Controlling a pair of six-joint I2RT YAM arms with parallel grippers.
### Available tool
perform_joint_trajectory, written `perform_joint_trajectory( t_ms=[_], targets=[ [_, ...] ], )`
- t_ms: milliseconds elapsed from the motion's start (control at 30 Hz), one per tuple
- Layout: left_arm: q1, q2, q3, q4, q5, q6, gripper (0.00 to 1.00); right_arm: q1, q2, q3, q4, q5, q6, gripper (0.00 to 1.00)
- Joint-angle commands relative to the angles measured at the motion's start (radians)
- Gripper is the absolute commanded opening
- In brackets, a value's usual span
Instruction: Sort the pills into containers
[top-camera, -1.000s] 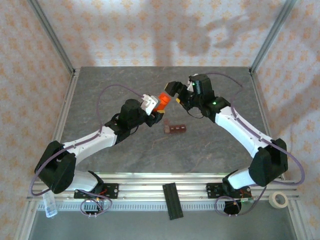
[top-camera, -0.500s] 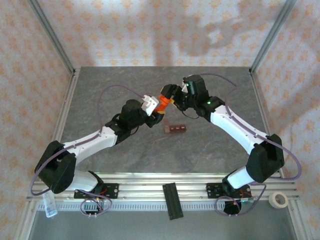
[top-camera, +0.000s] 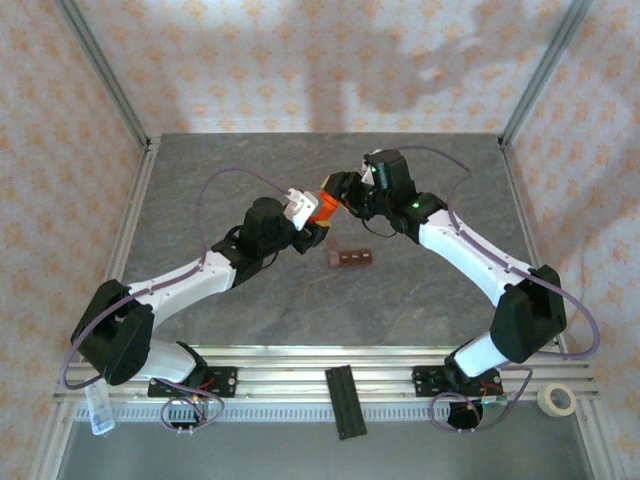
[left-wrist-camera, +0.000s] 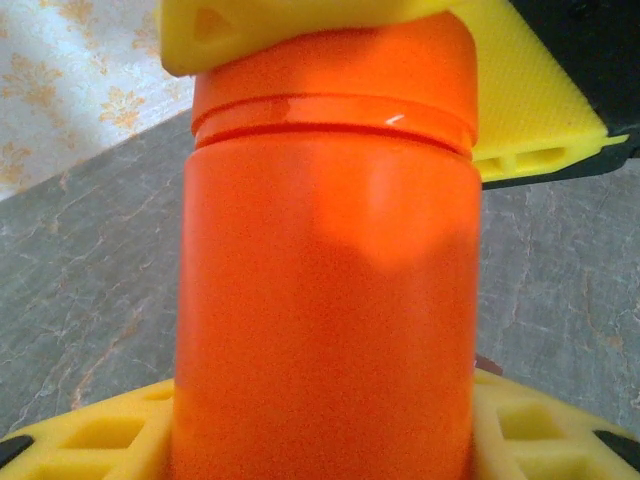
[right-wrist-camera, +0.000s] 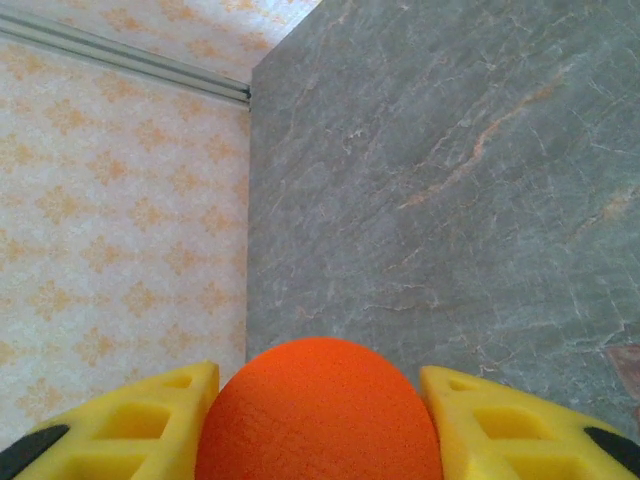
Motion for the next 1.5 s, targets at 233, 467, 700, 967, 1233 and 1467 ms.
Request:
perform_joint_trajectory(
  t_ms=[233,467,700,967,1233,1467],
  targets=[
    [0.098,-0.012,-0.010,0.269,0.342,-0.309,0.00,-0.090,-0.055,-0.125,0.296,-0.222,-0.160,0.43],
    [0.106,-0.012,0.019,0.179,0.306,-0.277,0.00,-0.106,-0.049,-0.102,0.268,-0.238,-0.142,0.53],
    [0.016,-0.030,0.068,-0.078,0.038,-0.017,0.00,-0.107,-0.087,-0.027,0.070,-0.071,-0.053,0.85],
    [-0.020,-0.009,0.060,-0.086,-0.089,0.065,0.00,-0.100,-0.082,-0.030,-0.002,0.007,0.080,0.87],
    [-0.039,0.010,0.060,-0.084,-0.106,0.079,0.00,-0.039,-0.021,-0.008,0.016,0.015,0.096,0.84],
    [-0.046,0.014,0.059,-0.084,-0.110,0.080,0.00,-0.001,0.003,-0.004,0.046,0.009,0.107,0.73]
  ],
)
